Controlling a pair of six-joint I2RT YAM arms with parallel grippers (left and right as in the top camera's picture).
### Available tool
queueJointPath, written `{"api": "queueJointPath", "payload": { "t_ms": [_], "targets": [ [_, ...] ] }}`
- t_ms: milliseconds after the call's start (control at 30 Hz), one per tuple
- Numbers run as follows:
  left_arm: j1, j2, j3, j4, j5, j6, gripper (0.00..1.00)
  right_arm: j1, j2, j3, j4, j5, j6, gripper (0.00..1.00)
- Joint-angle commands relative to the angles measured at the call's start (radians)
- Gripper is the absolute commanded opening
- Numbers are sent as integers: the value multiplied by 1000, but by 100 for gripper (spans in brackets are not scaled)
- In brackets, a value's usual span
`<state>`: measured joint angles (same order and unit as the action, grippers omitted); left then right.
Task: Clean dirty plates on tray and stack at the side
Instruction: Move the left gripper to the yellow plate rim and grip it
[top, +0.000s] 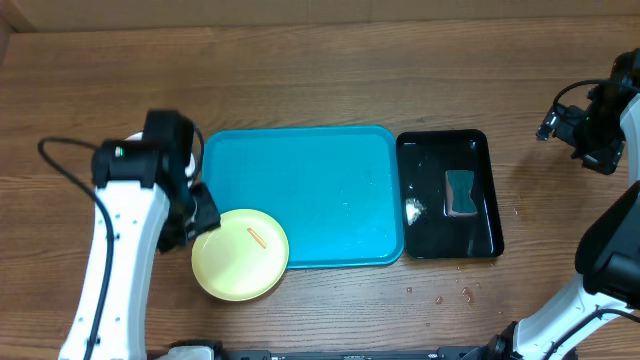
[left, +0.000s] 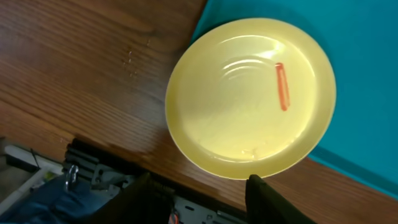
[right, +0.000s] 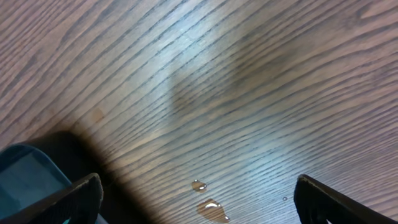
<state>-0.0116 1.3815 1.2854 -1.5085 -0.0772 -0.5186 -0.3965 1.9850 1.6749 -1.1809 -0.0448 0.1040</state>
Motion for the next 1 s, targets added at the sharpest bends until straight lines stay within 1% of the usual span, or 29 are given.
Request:
{"api": "queueJointPath", "payload": {
  "t_ms": [0,133,233,367,500,600,667,967],
  "targets": [
    [6,-74,-114,54,-34,-82,52,3,-27,21,3,-2,4,100],
    [6,-98,-232,140,-23,-126,51,3,-27,21,2,-2,4,100],
    [6,-97,-300,216,2,-126,50,3,-27,21,3,-2,4,100],
    [8,-95,-346,295,-10,-126,50,3,-27,21,3,-2,4,100],
    [30,-94,-362,329,-47,-144,50,3,-27,21,3,-2,4,100],
    [65,-94,-385,346,-57,-157,52,3,-27,21,3,-2,4,100],
    [90,-94,-406,353,-56,-179,50,3,-27,21,3,-2,4,100],
    [145,-94,-513,456,8,-177,44,3,-27,21,3,-2,4,100]
  ]
}}
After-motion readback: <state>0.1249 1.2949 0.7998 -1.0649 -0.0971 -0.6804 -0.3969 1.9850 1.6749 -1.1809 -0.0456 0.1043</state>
